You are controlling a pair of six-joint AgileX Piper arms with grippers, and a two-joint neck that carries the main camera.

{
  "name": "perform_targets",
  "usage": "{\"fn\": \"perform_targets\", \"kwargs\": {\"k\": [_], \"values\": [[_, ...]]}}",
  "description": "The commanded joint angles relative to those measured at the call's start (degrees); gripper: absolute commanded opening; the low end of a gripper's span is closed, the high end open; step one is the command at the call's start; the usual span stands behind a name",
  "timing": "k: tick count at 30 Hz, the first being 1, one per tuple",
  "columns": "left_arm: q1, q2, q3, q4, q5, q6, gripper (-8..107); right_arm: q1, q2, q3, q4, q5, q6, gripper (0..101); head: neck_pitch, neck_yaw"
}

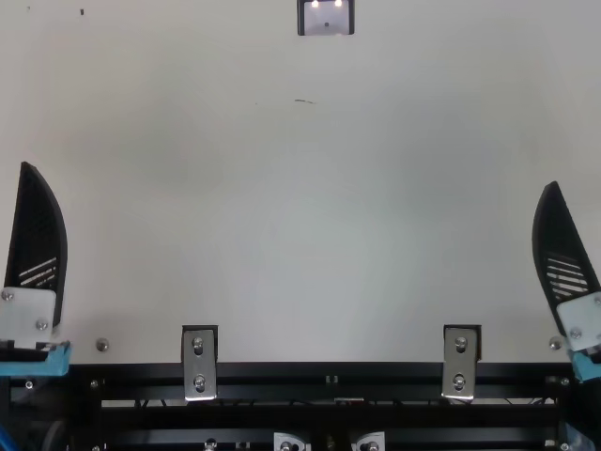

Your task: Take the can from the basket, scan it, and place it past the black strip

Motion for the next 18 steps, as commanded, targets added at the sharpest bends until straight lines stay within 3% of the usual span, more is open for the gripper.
{"fn": "perform_targets", "kwargs": {"k": [1, 6, 13, 18], "values": [[0.01, -0.94, 2.10, 0.29, -0.95, -1.24, 90, 0.00, 0.00, 0.00, 0.00, 0.00, 0.00, 101, -0.49, 0.56], [0.57, -3.72, 4.86, 1.02, 0.57, -4.00, 90, 0.00, 0.00, 0.00, 0.00, 0.00, 0.00, 101, -0.49, 0.56], [0.40, -3.69, 4.82, 1.05, 0.73, -4.01, 90, 0.09, -0.26, -0.06, -3.66, 0.29, 3.98, 101, -0.49, 0.56], [0.40, -3.69, 4.82, 1.05, 0.73, -4.01, 90, -0.87, -2.29, 0.07, -5.43, 2.39, 7.63, 101, -0.49, 0.56]]}}
